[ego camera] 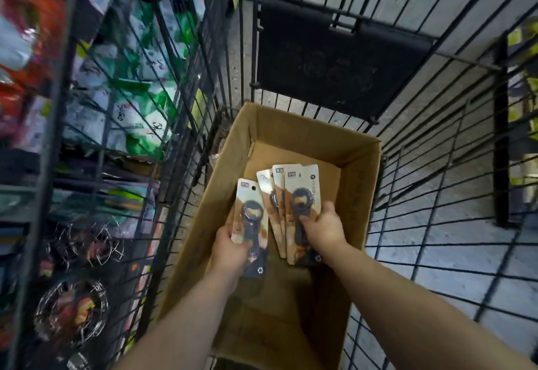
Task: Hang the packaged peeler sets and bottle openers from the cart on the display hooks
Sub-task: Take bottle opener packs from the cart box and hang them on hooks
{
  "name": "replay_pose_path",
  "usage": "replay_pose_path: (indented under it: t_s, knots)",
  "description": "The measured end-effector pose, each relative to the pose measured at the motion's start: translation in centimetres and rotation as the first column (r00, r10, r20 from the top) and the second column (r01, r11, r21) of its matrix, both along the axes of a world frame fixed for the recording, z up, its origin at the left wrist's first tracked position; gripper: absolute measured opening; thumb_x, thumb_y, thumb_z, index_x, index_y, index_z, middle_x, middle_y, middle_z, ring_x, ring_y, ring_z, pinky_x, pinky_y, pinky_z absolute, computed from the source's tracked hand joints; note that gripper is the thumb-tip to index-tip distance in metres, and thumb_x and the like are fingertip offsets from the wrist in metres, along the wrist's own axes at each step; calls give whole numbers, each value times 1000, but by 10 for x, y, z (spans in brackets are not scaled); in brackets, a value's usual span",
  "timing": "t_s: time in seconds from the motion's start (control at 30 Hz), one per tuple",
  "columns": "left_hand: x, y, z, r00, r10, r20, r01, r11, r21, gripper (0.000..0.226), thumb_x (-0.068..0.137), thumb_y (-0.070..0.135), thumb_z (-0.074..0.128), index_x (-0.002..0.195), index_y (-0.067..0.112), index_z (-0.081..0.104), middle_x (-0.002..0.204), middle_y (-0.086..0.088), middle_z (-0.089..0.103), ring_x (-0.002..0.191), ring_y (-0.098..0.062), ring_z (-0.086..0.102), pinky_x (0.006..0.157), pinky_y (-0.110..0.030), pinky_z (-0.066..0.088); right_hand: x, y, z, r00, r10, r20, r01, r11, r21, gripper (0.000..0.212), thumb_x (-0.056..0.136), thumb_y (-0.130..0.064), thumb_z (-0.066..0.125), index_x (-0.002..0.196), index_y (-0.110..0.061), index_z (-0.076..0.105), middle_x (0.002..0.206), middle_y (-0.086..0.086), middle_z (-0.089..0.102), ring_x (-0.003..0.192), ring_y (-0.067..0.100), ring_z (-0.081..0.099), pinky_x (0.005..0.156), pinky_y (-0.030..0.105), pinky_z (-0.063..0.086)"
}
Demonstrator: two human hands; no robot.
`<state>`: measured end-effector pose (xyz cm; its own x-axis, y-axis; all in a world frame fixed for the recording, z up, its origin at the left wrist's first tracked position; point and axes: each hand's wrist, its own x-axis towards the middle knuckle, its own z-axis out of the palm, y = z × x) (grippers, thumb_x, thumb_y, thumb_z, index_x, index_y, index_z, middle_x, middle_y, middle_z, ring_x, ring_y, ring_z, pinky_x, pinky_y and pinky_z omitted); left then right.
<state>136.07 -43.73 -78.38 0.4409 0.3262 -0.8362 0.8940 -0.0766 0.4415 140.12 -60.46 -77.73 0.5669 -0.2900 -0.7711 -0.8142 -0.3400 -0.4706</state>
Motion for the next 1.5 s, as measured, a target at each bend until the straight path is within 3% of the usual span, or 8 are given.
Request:
replay_pose_path:
  t_s: [0.13,0.33,0.53,0.67,0.77,0.97,1.17,1.5]
  knots:
    - [-12,9,29,999,0,49,0,1000,1,33,81,6,69,107,14,50,91,-4,62,80,-22,62,60,-30,49,-11,3,31,997,-6,83,4,1000,29,36,90,-24,58,120,-17,40,119,6,56,108,26,57,93,45,49]
    - [-29,25,99,982,-52,179,56,998,-16,24,82,0,64,95,16,51,88,-9,65,74,-26,62,61,-31,48,-33,10,103,971,-54,232,52,999,15,30,87,-22,62,109,-23,41,100,-4,55,82,10,54,69,26,49]
    - [-40,45,195,929,-67,364,89,995,-44,23,83,-8,61,94,9,52,79,-10,63,58,-20,63,44,-27,48,-62,22,202,932,-95,351,83,995,47,36,87,-17,61,118,-16,43,105,0,56,98,19,57,86,38,52]
    - [-49,54,253,886,-70,458,95,995,-32,24,81,-4,65,92,12,52,86,-12,64,75,-28,63,69,-39,52,-76,30,260,898,-86,431,54,995,88,30,86,-18,62,108,-25,42,99,-4,58,91,13,58,72,26,51]
    - [-58,58,292,856,-57,514,73,997,-12,30,78,-4,66,83,21,51,83,-11,64,79,-31,64,77,-47,53,-83,37,299,871,-52,488,0,994,106,30,86,-19,62,109,-24,44,94,-6,57,90,13,57,75,30,51]
    - [-98,67,346,770,53,636,-69,998,0,25,82,4,65,93,23,52,84,1,64,71,-13,62,49,-22,43,-108,51,360,804,47,593,-204,958,200,26,89,-15,59,106,-24,43,101,0,60,90,14,62,65,23,54]
    - [-177,51,388,702,202,683,-275,961,-2,21,84,3,62,98,15,52,88,-9,65,68,-20,64,50,-27,46,-156,38,405,701,172,692,-411,891,195,25,89,-15,59,107,-22,43,105,3,59,97,19,61,84,38,53]
    - [-338,45,449,536,397,745,-538,841,-61,30,85,4,62,113,8,52,105,-19,66,88,-36,68,75,-45,58,-253,64,459,518,361,775,-699,701,140,25,89,-15,59,110,-18,45,94,-2,61,72,7,58,50,15,46]
